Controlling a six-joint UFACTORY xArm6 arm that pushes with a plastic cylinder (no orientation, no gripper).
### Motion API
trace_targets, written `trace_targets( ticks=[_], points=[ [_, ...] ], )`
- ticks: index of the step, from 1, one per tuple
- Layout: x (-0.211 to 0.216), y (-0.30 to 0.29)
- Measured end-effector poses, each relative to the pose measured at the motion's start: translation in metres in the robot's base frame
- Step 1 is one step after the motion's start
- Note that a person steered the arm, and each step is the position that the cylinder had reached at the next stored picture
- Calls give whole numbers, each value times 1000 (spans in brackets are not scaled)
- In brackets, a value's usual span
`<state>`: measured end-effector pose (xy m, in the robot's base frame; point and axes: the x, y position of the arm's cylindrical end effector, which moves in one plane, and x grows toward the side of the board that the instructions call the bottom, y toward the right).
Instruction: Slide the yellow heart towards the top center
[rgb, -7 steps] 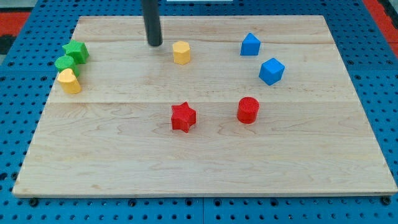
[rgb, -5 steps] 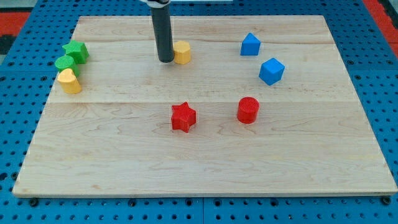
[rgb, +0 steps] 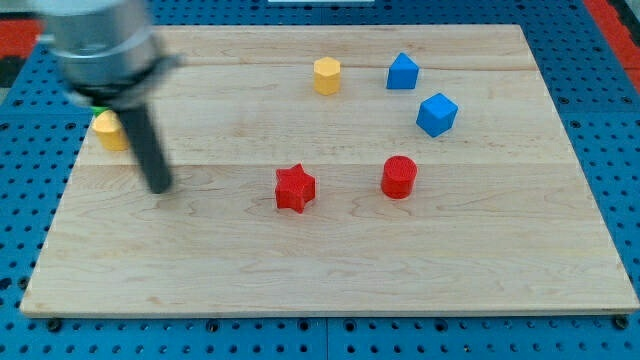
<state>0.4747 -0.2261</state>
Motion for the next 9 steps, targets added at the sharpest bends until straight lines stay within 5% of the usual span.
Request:
trace_targets(
  ticks=[1, 3, 4, 5, 6, 8, 9],
  points=[
    [-33, -68],
    [-68, 26],
    [-36, 21],
    [-35, -47],
    [-80, -45],
    [-122, 114],
    [-126, 133]
  ],
)
